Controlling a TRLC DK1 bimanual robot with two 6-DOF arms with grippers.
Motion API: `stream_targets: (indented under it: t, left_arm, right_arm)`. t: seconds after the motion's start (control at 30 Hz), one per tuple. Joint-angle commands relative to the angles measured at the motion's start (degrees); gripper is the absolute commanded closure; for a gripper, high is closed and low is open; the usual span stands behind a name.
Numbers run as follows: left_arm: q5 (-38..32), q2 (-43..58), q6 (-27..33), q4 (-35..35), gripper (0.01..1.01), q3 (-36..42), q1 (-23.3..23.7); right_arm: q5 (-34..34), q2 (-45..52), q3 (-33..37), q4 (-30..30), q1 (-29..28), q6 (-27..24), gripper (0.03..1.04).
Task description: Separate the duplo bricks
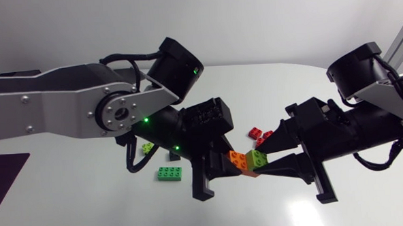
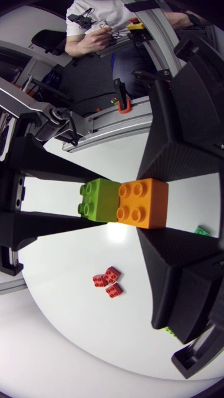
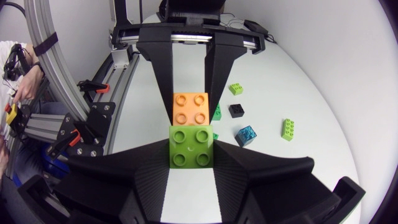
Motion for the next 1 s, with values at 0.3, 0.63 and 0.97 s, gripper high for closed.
stream_targets:
  t: [0.3,0.63,0.97]
  left_arm:
    - [0.34,-0.15,-0.69,0.21,0.697,-0.17,-0.37]
    - [-2.03,-1.21,1.07,0.47,0.708,-3.15,-1.51]
    - [-3.08,-1.65,0.90,1.70,0.708,-4.30,-0.98]
  right_arm:
    - [-0.65,-1.50,-1.32,-0.27,0.19,1.24,0.81]
    - [-1.53,-1.94,-0.79,-1.15,-0.16,2.03,0.81]
    - [-2.41,-4.57,-0.17,-1.33,-1.13,3.35,0.81]
